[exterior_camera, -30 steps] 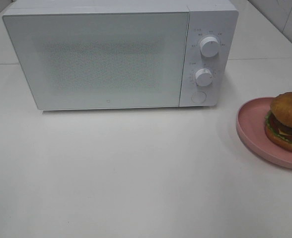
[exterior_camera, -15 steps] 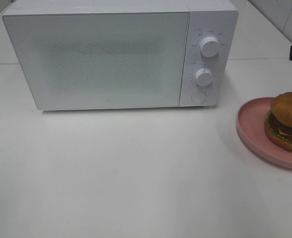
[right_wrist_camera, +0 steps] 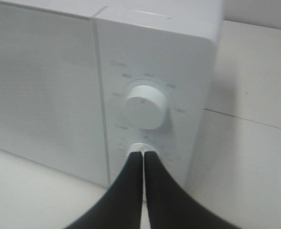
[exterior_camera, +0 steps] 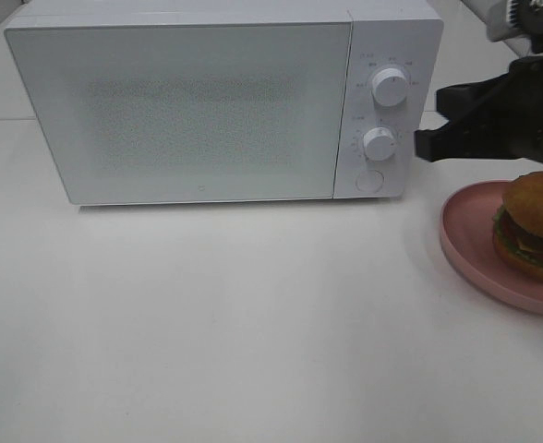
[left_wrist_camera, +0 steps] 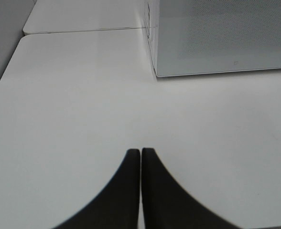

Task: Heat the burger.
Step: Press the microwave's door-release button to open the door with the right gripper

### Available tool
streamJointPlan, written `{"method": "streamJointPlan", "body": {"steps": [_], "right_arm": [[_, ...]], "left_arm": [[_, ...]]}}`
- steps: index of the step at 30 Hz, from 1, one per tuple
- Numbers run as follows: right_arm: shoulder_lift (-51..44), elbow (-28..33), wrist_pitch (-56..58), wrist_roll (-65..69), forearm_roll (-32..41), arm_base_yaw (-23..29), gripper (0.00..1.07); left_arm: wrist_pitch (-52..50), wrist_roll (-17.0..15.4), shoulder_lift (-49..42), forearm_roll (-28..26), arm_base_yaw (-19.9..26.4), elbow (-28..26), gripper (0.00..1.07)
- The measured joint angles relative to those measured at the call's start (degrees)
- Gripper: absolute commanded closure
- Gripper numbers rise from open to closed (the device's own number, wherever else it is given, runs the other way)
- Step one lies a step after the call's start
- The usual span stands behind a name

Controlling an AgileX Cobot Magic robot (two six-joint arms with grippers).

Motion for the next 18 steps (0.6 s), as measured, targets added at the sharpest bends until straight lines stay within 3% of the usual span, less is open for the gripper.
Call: {"method": "streamJointPlan", "body": {"steps": [7, 18], "right_arm": [[7.4, 0.0, -4.7, 6.1, 0.0, 8.3, 1.07], [16.6, -0.1, -9.7, 12.4, 0.0, 9.2, 1.06]], "left_arm": [[0.0, 0.0, 0.0, 0.0, 0.0, 0.0, 1.06], [0.0, 0.0, 0.0, 0.0, 0.0, 0.0, 1.06]]}}
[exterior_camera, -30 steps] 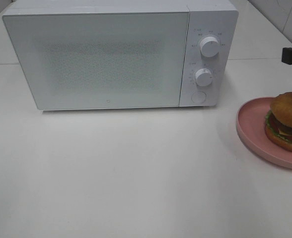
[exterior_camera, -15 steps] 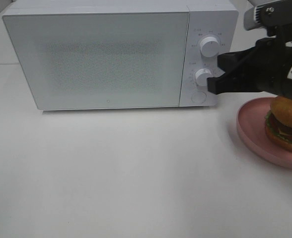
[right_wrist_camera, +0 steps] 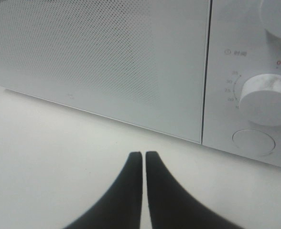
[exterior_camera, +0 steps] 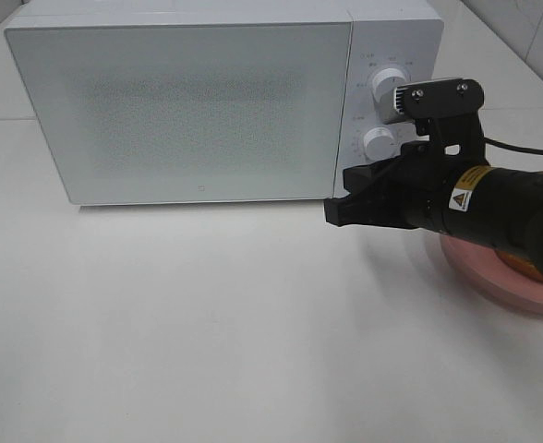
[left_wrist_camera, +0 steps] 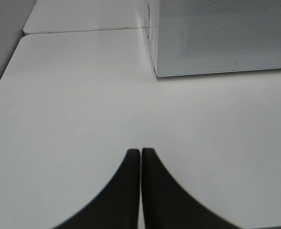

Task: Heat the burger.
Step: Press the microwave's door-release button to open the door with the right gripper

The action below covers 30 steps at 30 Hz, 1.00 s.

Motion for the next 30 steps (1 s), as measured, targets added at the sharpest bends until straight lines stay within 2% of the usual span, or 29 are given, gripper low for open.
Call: {"method": "streamJointPlan", "body": {"steps": [15, 21, 23, 26, 30], "right_arm": [[8.2, 0.0, -9.6, 6.9, 0.0, 0.0, 1.03], [11.3, -0.1, -15.1, 18.2, 2.7, 0.0, 1.03], [13.4, -0.1, -17.4, 26.6, 6.3, 0.0, 1.03], [14.0, -0.1, -17.9, 29.0, 7.0, 0.0, 1.03], [16.3, -0.1, -20.5, 38.8, 8.9, 0.0, 1.03]], "left_arm": [[0.0, 0.0, 0.0, 0.0, 0.0, 0.0, 1.06], [0.0, 0.0, 0.0, 0.0, 0.0, 0.0, 1.06], [0.0, 0.0, 0.0, 0.0, 0.0, 0.0, 1.06], [0.0, 0.0, 0.0, 0.0, 0.0, 0.0, 1.06], [0.0, 0.0, 0.0, 0.0, 0.0, 0.0, 1.06]]}}
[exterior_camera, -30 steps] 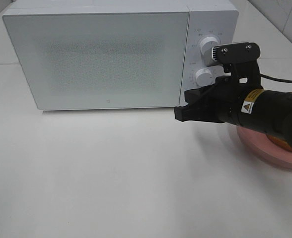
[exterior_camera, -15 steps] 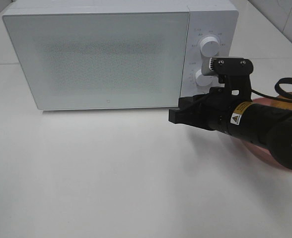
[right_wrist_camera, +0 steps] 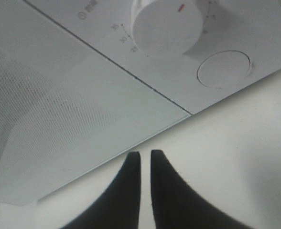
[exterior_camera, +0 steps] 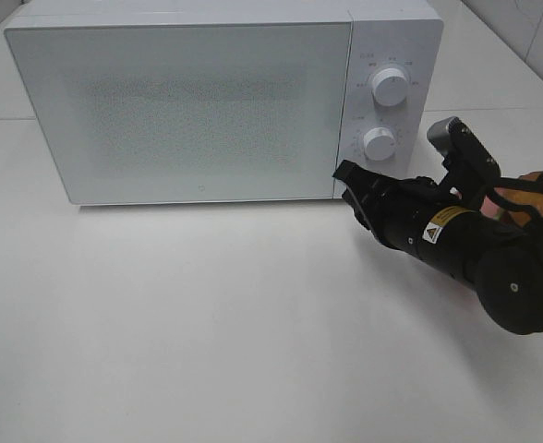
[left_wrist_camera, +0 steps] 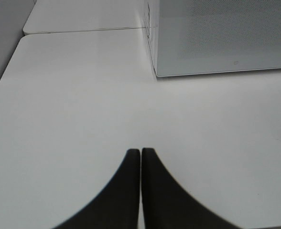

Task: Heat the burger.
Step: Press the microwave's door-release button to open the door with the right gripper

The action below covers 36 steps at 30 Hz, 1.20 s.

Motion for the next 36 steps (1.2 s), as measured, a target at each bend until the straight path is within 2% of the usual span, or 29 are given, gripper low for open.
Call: {"method": "streamJointPlan", "body": {"steps": [4, 10, 17, 26, 36], "right_arm": [[1.3, -0.1, -2.9, 8.3, 2.2, 0.0, 1.06], [2.5, -0.6, -2.7, 11.5, 5.2, 0.0, 1.07], [3.2, -4.8, 0.9, 15.1, 7.4, 0.0, 1.07], [5.1, -8.8, 4.1, 16.4, 16.9, 0.0, 1.07], [9.7, -11.8, 3.4, 23.4, 17.6, 0.0, 1.07]], "left_arm": [[0.0, 0.0, 0.0, 0.0, 0.0, 0.0, 1.06], [0.0, 0.0, 0.0, 0.0, 0.0, 0.0, 1.06], [0.0, 0.0, 0.0, 0.0, 0.0, 0.0, 1.06], [0.0, 0.0, 0.0, 0.0, 0.0, 0.0, 1.06], [0.0, 0.0, 0.0, 0.0, 0.0, 0.0, 1.06]]}}
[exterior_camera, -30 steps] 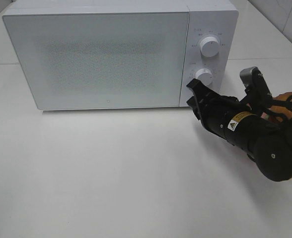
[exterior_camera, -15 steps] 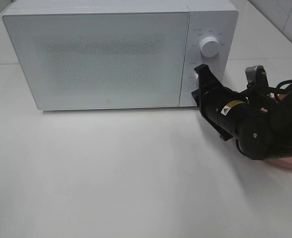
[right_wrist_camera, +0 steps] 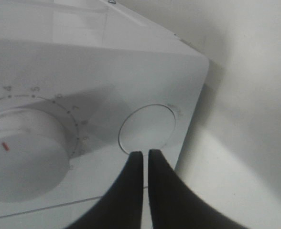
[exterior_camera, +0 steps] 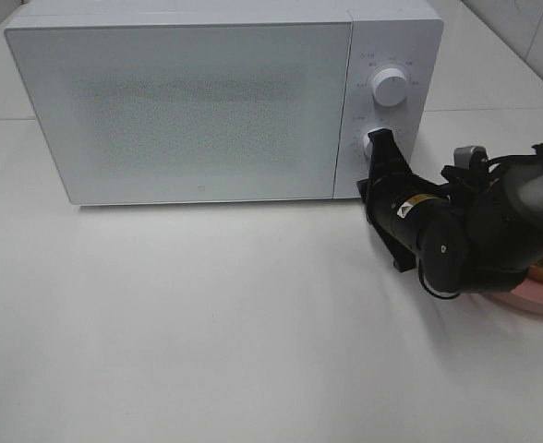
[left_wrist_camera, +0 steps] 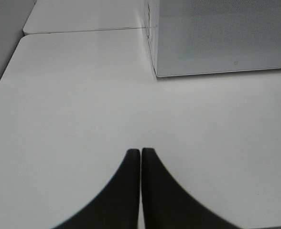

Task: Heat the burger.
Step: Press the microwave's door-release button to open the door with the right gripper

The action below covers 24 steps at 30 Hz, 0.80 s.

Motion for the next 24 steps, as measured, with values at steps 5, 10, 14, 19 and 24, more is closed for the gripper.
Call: {"method": "streamJointPlan", "body": {"steps": [5, 10, 14, 19, 24], "right_arm": [[1.8, -2.2, -0.6, 0.2, 0.6, 0.0, 1.06], [2.4, -2.6, -1.1, 0.2, 3.3, 0.0, 1.06], [2.6, -2.7, -1.3, -0.2, 4.4, 0.0, 1.06], [3.3, -3.3, -1.5, -0.3, 4.9, -0.2, 1.06], [4.1, -4.3, -1.1, -0.7, 4.9, -0.3, 1.06]], "left_arm": [[0.0, 0.0, 0.0, 0.0, 0.0, 0.0, 1.06], [0.0, 0.0, 0.0, 0.0, 0.0, 0.0, 1.06], [0.0, 0.0, 0.0, 0.0, 0.0, 0.0, 1.06], [0.0, 0.0, 0.0, 0.0, 0.0, 0.0, 1.06], [0.0, 0.0, 0.0, 0.0, 0.0, 0.0, 1.06]]}}
